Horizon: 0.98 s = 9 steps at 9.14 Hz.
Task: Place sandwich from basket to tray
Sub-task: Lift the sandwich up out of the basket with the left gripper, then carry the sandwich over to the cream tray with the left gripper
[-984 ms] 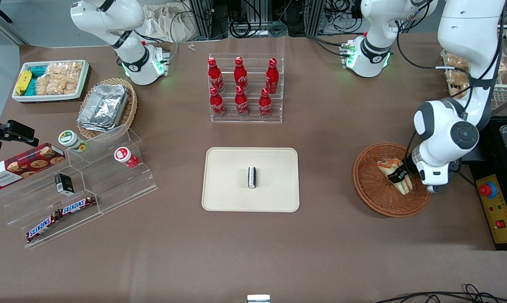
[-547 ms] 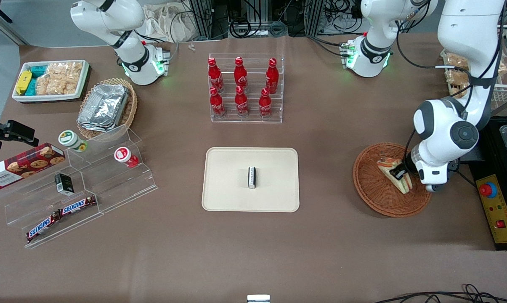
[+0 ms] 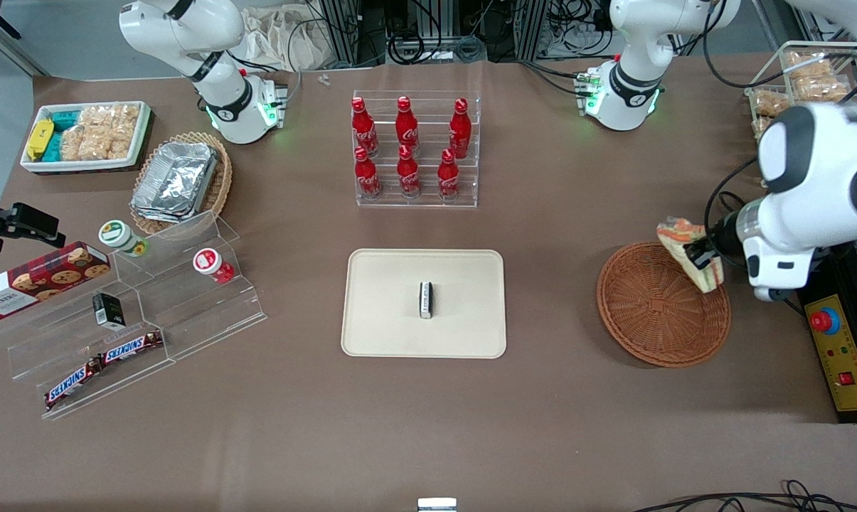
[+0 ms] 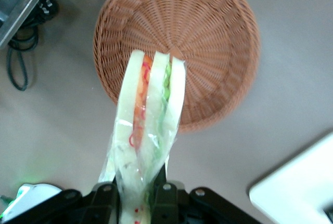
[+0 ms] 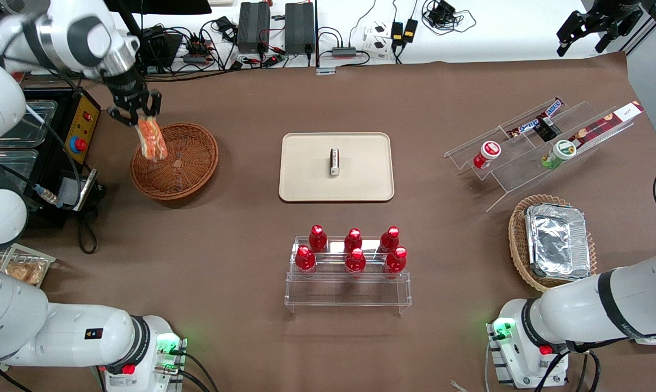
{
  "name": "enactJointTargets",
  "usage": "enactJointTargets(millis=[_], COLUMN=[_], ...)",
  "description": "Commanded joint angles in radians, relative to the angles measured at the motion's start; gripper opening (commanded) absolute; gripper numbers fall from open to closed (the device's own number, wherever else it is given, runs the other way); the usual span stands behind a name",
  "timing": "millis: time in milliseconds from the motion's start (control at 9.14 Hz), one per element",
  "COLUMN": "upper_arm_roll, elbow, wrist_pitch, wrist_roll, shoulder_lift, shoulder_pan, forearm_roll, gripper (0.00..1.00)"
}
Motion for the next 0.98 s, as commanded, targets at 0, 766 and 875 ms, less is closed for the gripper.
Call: enactJointTargets(millis=[0, 766, 875], upper_arm_roll=[-0.114, -0.333, -0.333], elbow=[0.162, 0.242, 0.245], wrist_pitch=[-0.146, -0.052, -0.016], wrist_roll=[0.025, 0.021, 0.016], shoulder_lift=[0.033, 0.179, 0.224], shoulder_pan=[-0.004, -0.137, -0.167], forearm_roll=[0.002, 0.022, 0.022], gripper=[0.00, 0.00, 0.00])
